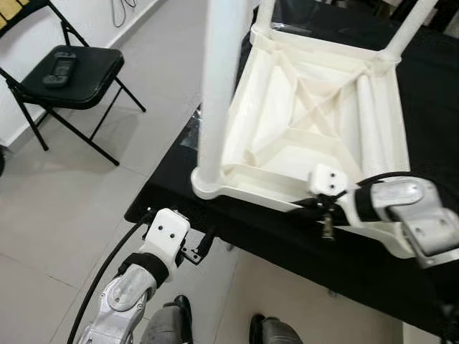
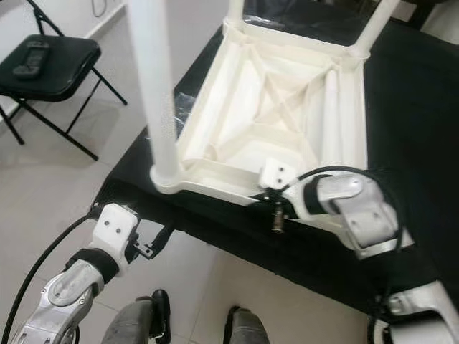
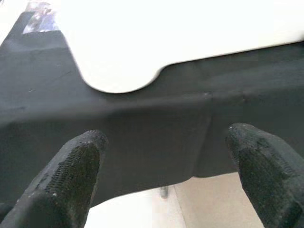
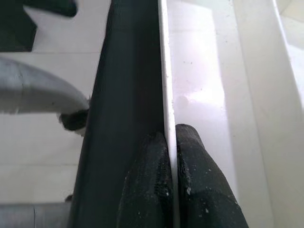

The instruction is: Building children table

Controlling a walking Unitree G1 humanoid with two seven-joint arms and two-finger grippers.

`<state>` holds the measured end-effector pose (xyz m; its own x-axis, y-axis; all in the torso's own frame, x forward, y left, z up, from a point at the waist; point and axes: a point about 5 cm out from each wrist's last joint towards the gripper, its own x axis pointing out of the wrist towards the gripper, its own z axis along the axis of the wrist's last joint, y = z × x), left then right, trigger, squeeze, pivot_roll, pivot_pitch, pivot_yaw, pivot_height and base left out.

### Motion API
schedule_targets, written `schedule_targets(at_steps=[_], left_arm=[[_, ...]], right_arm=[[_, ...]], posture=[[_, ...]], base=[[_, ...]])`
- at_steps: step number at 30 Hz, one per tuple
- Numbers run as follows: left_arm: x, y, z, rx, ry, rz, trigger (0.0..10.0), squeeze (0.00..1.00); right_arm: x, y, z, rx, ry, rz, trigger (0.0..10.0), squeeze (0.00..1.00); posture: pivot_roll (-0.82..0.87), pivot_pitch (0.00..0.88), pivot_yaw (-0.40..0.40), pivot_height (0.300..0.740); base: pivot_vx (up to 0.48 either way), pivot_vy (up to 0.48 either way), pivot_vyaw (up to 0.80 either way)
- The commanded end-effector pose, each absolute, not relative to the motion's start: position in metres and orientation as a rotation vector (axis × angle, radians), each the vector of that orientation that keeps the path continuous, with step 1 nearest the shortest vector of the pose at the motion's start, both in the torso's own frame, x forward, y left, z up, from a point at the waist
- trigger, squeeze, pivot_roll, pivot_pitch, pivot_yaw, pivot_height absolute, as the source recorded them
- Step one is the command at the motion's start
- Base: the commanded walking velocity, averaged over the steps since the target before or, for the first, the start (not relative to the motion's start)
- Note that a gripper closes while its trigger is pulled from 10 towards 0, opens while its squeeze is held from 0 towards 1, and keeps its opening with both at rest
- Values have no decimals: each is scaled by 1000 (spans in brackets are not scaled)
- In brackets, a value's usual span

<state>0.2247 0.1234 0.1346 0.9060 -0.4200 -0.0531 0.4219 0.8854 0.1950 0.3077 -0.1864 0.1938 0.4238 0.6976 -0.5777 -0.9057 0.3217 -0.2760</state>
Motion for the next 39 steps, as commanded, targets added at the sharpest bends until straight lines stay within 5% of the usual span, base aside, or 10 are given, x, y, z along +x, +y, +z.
schedule_targets(at_steps=[1,17,39], left_arm=[[221,125,130,219,33,-447,10000,0],[218,128,130,222,37,-428,10000,0],[216,131,129,230,49,-438,10000,0]], right_arm=[[318,-187,198,-586,358,979,0,0],[357,-188,224,-520,289,638,0,0],[317,-258,222,-516,425,562,0,0]], posture=[[91,243,-86,740],[103,253,-93,740],[88,261,-74,740]], base=[[0,0,0],[0,0,0],[0,0,0]])
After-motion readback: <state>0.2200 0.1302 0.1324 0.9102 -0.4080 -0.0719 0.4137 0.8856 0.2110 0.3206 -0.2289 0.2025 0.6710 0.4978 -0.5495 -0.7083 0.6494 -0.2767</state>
